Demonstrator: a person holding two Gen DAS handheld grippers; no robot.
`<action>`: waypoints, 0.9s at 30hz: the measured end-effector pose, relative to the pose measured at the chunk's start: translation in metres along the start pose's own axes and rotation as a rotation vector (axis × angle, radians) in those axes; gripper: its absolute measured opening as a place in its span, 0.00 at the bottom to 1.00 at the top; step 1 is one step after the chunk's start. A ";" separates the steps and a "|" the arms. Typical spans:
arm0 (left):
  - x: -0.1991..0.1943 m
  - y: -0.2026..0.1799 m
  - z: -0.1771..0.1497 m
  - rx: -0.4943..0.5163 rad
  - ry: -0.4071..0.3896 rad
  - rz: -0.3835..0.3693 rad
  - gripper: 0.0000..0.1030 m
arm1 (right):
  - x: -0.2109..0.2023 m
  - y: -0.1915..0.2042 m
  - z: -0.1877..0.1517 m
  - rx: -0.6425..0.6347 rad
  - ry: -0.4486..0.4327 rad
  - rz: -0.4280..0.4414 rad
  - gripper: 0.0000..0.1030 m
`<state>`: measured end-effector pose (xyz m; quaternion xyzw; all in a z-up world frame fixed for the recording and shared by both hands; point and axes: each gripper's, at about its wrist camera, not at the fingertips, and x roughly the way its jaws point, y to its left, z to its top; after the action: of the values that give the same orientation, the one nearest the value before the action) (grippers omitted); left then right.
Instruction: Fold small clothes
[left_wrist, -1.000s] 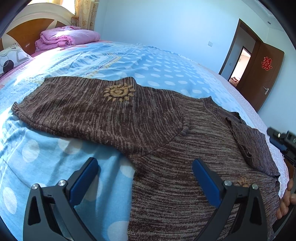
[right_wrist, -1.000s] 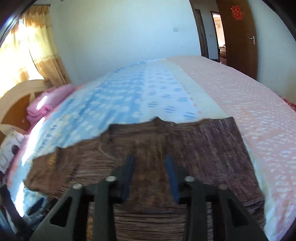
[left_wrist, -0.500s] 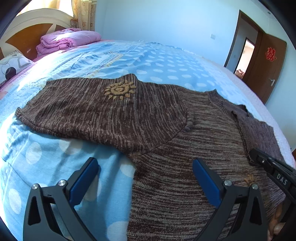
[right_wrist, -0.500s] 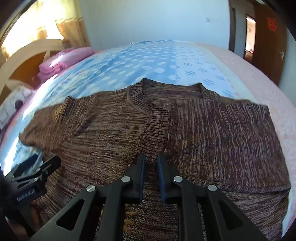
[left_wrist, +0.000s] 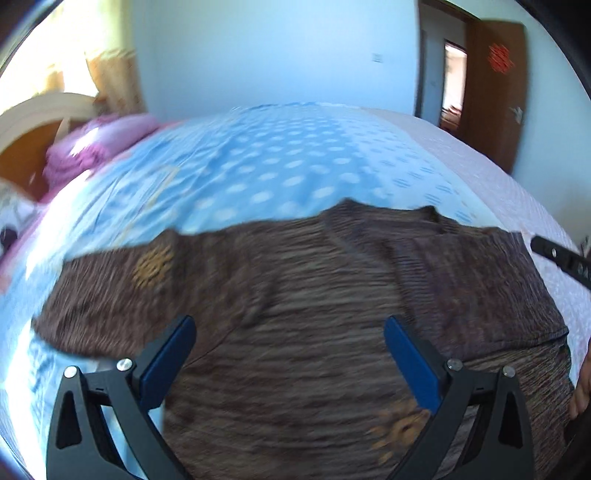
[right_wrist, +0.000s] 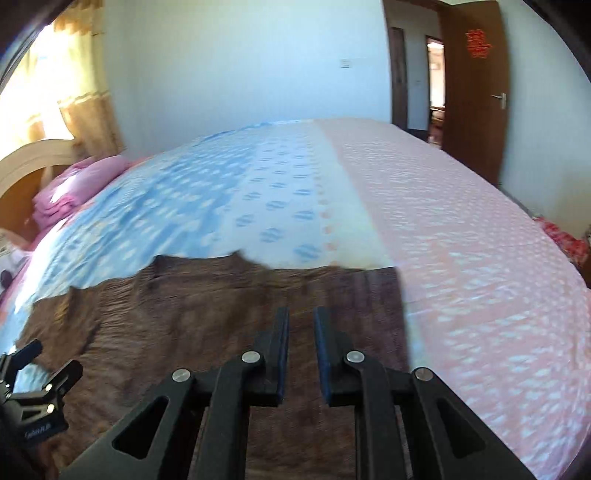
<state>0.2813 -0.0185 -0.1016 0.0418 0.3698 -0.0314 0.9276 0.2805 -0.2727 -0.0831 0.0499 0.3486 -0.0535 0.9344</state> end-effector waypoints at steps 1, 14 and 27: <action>0.003 -0.014 0.004 0.031 -0.009 0.002 1.00 | 0.007 -0.006 0.002 -0.007 0.010 -0.023 0.15; 0.057 -0.086 0.016 0.110 0.104 0.013 1.00 | 0.083 -0.039 0.013 0.007 0.128 -0.086 0.15; 0.069 -0.081 0.012 0.055 0.137 -0.039 1.00 | 0.046 -0.030 0.011 -0.002 0.012 -0.133 0.16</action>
<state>0.3326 -0.1017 -0.1447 0.0623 0.4323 -0.0569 0.8978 0.3184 -0.3074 -0.1066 0.0258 0.3566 -0.1149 0.9268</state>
